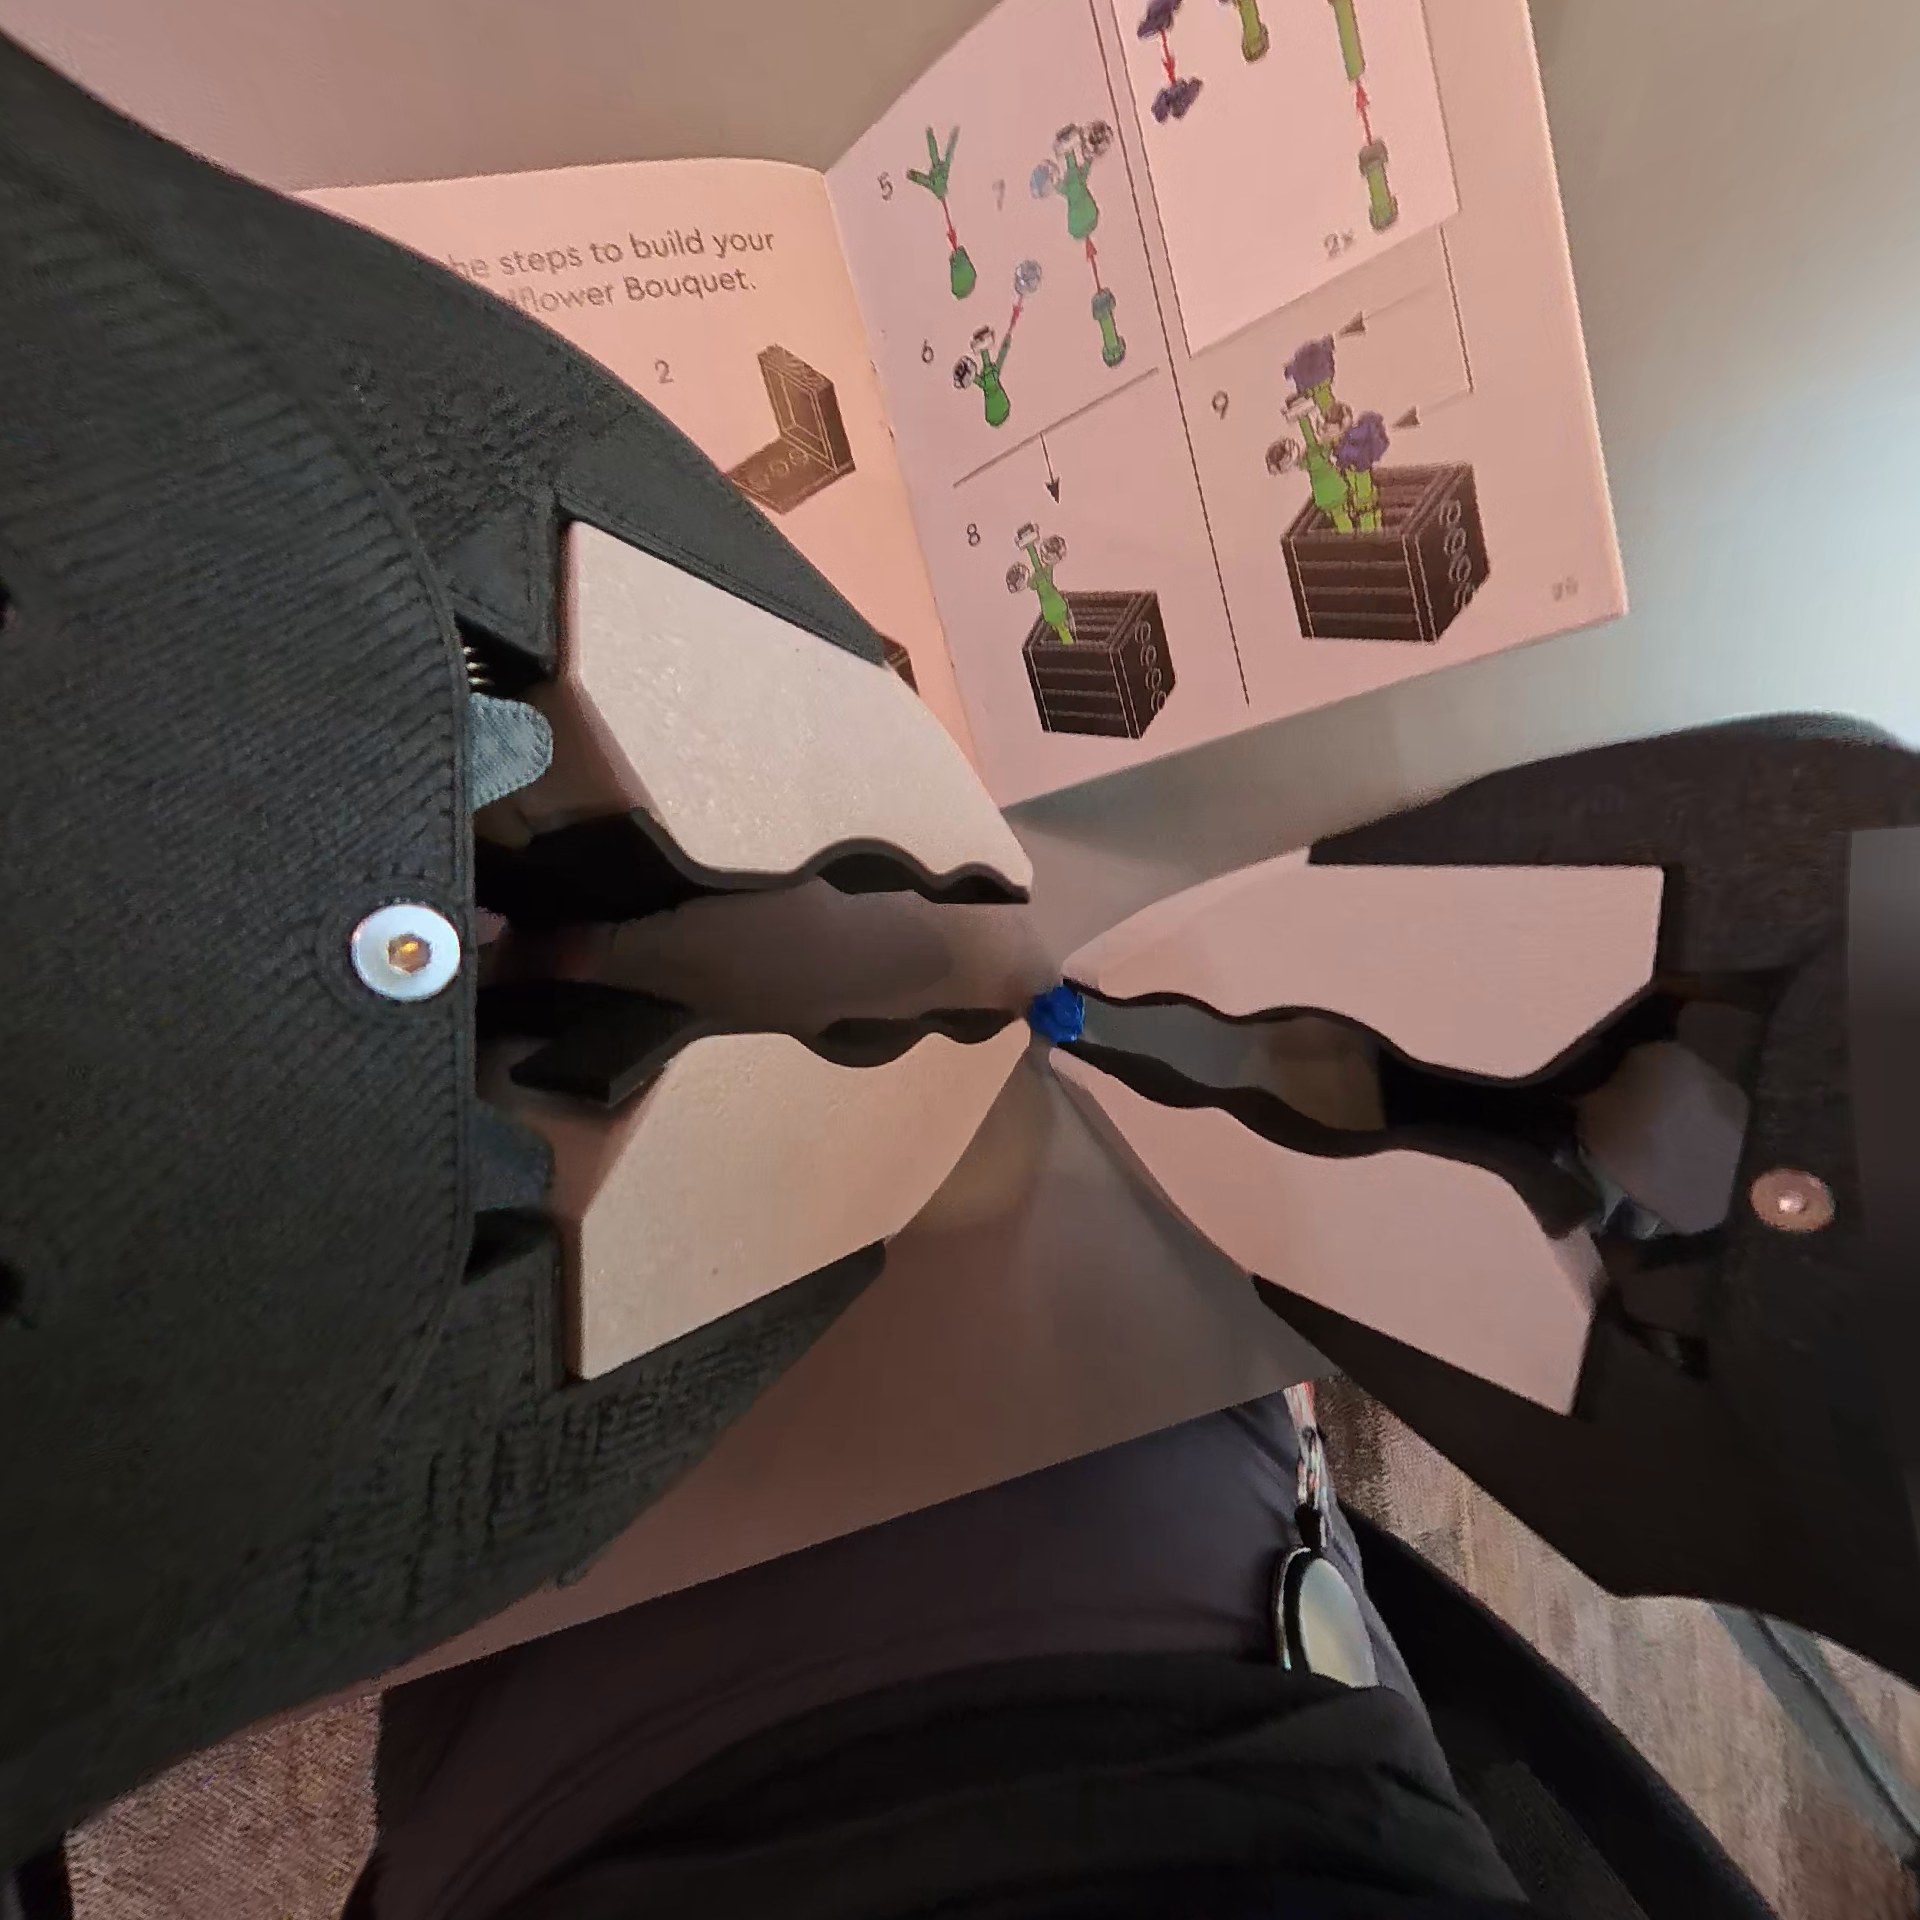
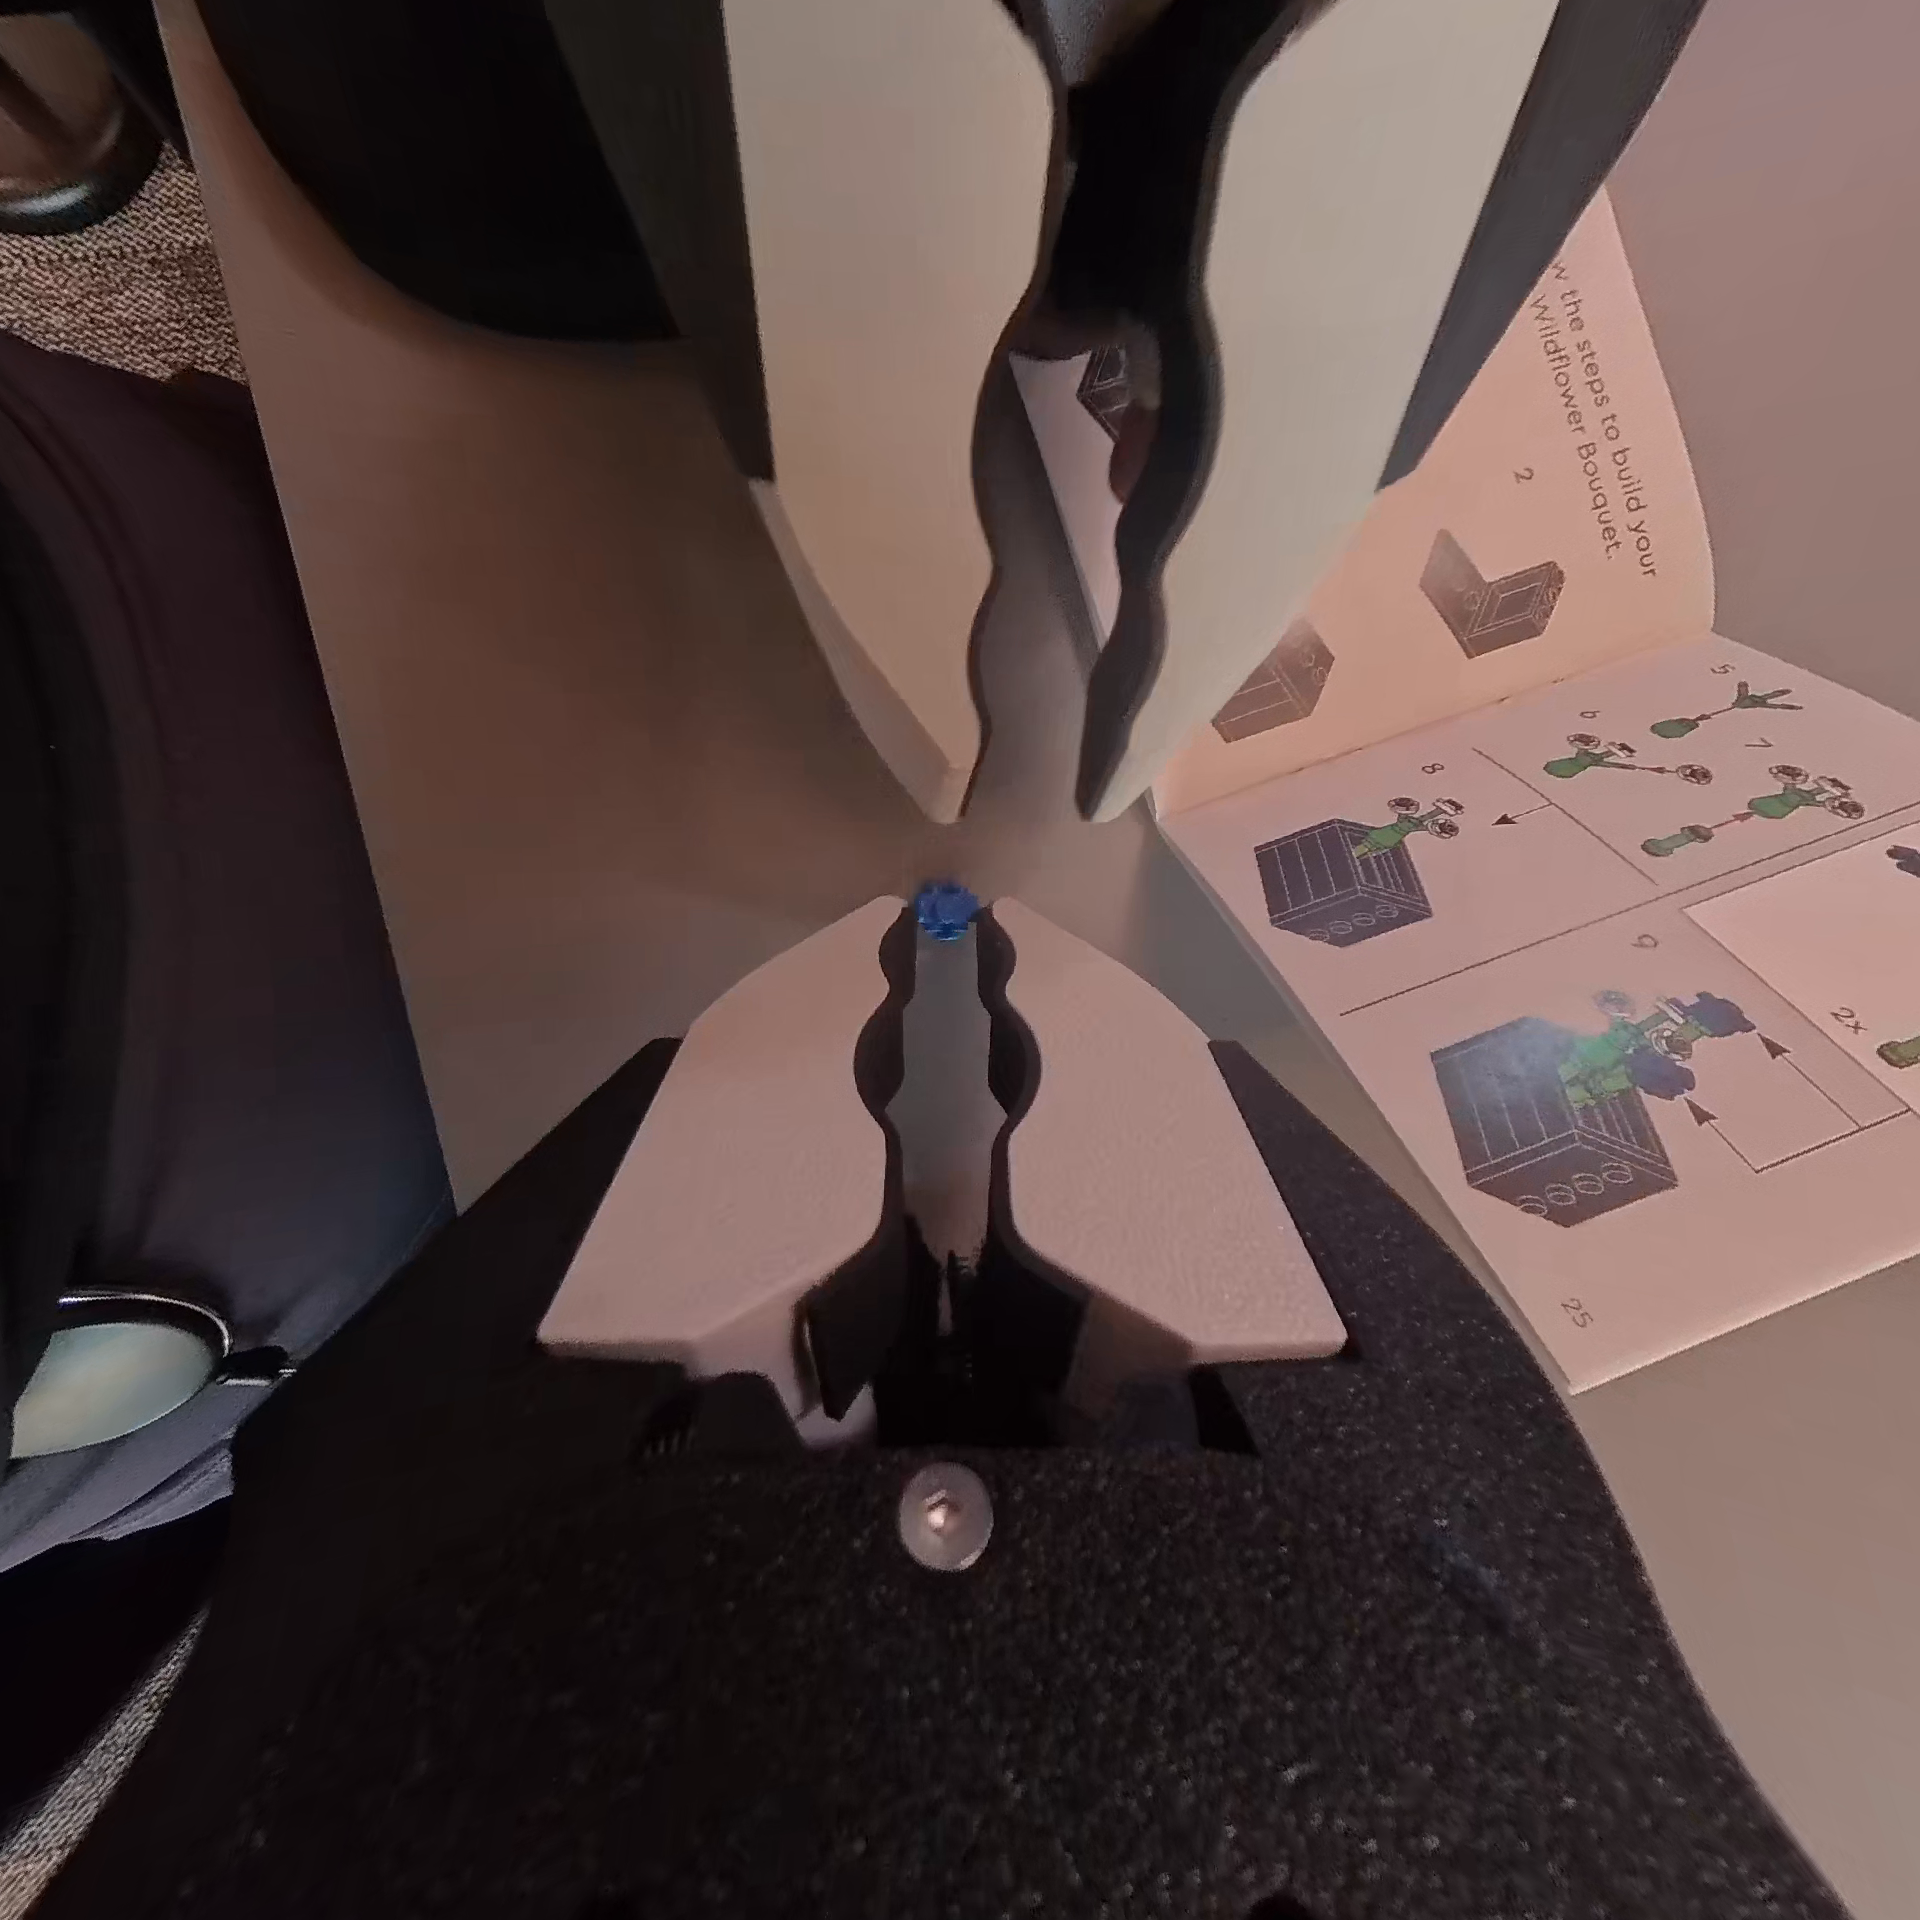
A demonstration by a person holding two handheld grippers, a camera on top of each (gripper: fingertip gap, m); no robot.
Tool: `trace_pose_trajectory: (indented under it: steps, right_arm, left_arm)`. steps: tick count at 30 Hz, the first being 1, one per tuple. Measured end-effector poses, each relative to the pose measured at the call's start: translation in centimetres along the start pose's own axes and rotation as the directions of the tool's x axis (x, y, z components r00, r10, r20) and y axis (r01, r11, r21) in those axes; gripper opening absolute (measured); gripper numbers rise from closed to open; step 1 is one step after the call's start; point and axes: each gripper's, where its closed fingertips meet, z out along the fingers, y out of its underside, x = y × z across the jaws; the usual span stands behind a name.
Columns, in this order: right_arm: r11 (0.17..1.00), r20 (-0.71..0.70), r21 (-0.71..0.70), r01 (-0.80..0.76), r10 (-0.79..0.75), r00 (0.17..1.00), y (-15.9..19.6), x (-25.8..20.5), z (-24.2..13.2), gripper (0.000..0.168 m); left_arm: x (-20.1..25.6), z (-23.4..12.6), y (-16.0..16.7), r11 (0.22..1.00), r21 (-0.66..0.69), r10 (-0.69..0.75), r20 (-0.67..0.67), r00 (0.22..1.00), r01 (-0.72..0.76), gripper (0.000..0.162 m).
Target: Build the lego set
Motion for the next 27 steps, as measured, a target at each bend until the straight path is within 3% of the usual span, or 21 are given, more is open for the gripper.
trace_pose_trajectory:
  steps: [12,21,27]
  right_arm:
    - [0.999,0.035,-0.047,-0.014,0.015,0.999,0.1,-0.2,0.2,0.011]
    - [0.982,0.015,-0.179,0.063,-0.061,0.998,0.1,-0.3,0.3,0.01]
    - [0.993,0.077,-0.109,0.046,-0.038,0.996,-0.6,-0.6,0.7,0.01]
  left_arm:
    - [-1.4,-0.8,-0.2,0.996,0.052,-0.08,0.054,0.995,0.077,0.019]
    - [-2.5,-1.4,0.0,0.988,0.067,-0.145,0.101,0.984,0.138,0.019]
    - [-2.9,-1.9,-0.1,0.984,0.094,-0.159,0.118,0.98,0.149,0.019]
